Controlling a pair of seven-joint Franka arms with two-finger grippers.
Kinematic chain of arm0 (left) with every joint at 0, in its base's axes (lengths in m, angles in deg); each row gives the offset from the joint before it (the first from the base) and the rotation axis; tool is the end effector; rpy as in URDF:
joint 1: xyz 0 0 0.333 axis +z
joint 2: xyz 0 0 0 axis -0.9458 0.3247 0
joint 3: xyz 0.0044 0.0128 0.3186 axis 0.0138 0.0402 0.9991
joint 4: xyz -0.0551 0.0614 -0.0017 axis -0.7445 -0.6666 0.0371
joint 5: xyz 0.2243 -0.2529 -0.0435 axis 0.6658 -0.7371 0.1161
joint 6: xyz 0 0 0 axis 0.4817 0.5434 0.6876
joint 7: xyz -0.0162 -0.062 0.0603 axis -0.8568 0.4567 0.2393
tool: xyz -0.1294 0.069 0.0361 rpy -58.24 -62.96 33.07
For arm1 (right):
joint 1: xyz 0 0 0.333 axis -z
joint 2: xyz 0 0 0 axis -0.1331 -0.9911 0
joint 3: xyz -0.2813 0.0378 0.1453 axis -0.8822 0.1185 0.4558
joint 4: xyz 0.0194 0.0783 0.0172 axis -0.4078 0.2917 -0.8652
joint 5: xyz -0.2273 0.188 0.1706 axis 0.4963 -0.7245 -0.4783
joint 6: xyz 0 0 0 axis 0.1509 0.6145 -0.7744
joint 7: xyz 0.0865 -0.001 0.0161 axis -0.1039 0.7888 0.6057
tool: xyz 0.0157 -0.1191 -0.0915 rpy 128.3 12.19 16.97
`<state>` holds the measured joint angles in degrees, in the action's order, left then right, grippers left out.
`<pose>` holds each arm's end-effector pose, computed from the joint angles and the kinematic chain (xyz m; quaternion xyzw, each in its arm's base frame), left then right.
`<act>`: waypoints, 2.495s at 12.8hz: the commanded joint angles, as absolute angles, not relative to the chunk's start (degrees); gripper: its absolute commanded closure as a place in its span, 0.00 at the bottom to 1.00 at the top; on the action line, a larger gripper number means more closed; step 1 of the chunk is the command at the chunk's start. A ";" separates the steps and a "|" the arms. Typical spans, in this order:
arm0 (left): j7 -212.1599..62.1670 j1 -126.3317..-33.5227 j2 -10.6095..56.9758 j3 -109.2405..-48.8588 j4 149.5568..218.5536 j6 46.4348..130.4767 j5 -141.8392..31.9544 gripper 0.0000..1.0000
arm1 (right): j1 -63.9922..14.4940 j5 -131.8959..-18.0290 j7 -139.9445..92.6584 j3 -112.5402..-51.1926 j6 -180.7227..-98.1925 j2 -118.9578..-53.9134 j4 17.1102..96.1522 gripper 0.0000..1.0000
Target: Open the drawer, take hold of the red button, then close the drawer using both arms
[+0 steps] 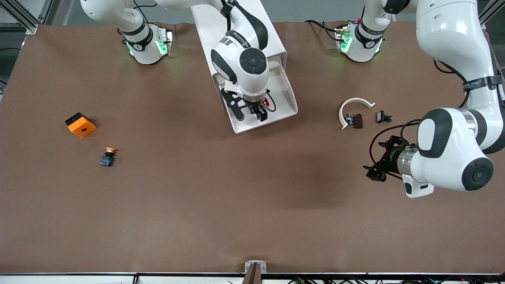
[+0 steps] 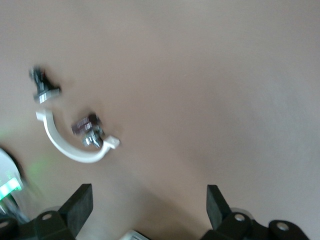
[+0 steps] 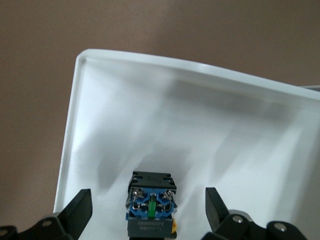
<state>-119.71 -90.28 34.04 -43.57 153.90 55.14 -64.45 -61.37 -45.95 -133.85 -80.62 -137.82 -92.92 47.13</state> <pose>0.6143 -0.1142 0.3682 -0.8923 -0.4080 0.1921 0.0191 0.3958 0.4943 0.3202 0.8697 -0.4893 -0.0526 0.0369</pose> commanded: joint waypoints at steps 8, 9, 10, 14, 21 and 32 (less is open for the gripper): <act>-101.09 -93.99 22.89 -44.02 170.19 68.31 -60.21 0.00 | -62.58 -46.91 -133.70 -81.16 -137.75 -93.47 46.29 0.63; -99.41 -94.17 21.92 -44.02 172.39 69.89 -59.06 0.00 | -62.50 -46.73 -133.70 -81.16 -137.66 -93.21 46.12 0.65; -99.05 -94.08 20.69 -44.46 174.32 71.47 -58.79 0.00 | -62.32 -46.64 -133.79 -81.16 -137.48 -93.12 45.59 0.69; -98.78 -94.61 17.43 -45.17 180.75 76.93 -58.69 0.00 | -61.62 -46.56 -133.62 -81.51 -130.31 -91.98 40.16 0.87; -100.01 -96.72 17.34 -46.74 181.90 78.08 -58.87 0.00 | -43.11 -46.56 -99.93 -81.69 -110.24 -80.65 35.83 0.89; -106.60 -103.47 20.49 -51.76 188.14 92.14 -58.87 0.00 | -18.39 -40.67 -40.04 -81.69 -128.83 -78.79 55.31 0.84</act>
<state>-105.63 -100.95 19.58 -51.81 186.93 89.80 -60.14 -20.81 -41.96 -44.33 -82.88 -123.07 -80.13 49.32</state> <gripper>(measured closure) 0.000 0.590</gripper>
